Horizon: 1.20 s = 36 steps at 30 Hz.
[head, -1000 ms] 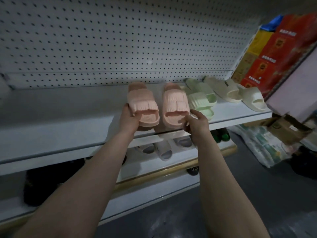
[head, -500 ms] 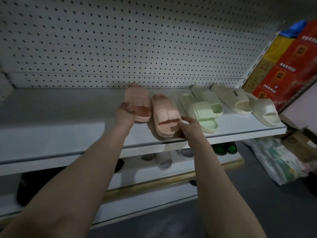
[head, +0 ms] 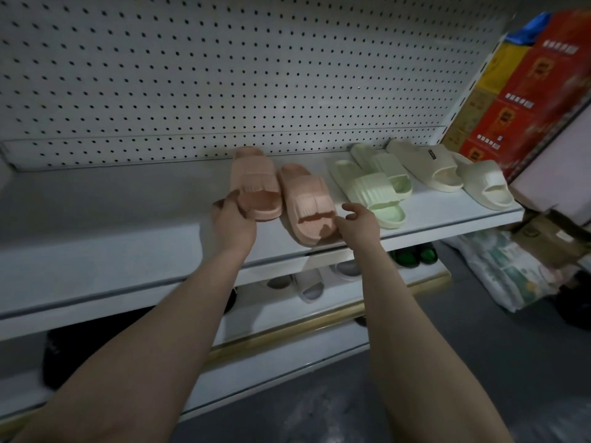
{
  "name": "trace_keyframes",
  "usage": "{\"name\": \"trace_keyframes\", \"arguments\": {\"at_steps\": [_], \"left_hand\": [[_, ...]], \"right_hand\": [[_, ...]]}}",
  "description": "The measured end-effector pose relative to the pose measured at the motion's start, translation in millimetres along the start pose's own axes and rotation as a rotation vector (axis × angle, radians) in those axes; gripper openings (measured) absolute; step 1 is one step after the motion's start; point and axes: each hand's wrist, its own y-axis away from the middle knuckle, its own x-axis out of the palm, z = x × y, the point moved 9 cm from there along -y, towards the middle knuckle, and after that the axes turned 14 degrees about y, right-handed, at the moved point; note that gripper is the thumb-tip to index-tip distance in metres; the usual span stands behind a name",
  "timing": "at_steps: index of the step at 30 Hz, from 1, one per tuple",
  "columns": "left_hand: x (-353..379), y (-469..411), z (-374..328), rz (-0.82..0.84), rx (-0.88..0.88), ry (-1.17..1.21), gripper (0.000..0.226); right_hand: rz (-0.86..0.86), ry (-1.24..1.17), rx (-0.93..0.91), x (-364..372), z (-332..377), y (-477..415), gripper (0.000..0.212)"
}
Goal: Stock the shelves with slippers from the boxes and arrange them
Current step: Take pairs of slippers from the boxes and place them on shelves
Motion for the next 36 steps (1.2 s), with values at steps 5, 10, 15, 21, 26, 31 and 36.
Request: {"name": "trace_keyframes", "arguments": {"at_steps": [5, 10, 15, 21, 26, 31, 36], "left_hand": [[14.5, 16.0, -6.7, 0.081, 0.006, 0.215, 0.035], [31.6, 48.3, -31.3, 0.246, 0.13, 0.299, 0.022], [63.9, 91.8, -52.9, 0.423, 0.201, 0.371, 0.023], [117.8, 174.2, -69.3, 0.724, 0.201, 0.392, 0.025], [167.5, 253.6, -78.1, 0.918, 0.209, 0.368, 0.026], [223.8, 336.9, -88.4, 1.109, 0.239, 0.33, 0.028], [287.8, 425.6, -103.1, 1.279, 0.267, 0.284, 0.028]], "right_hand": [[-0.063, -0.024, 0.003, -9.4, -2.0, 25.2, 0.048], [-0.099, -0.051, 0.064, -21.3, -21.7, 61.8, 0.044], [-0.184, -0.051, 0.155, -44.3, -63.5, 110.2, 0.044], [-0.299, -0.07, 0.317, -79.1, -139.1, 180.0, 0.044], [-0.404, -0.091, 0.466, -111.3, -208.8, 232.3, 0.047], [-0.502, -0.091, 0.57, -145.5, -280.4, 277.2, 0.046], [-0.537, -0.091, 0.713, -183.7, -362.1, 319.5, 0.045]]}}
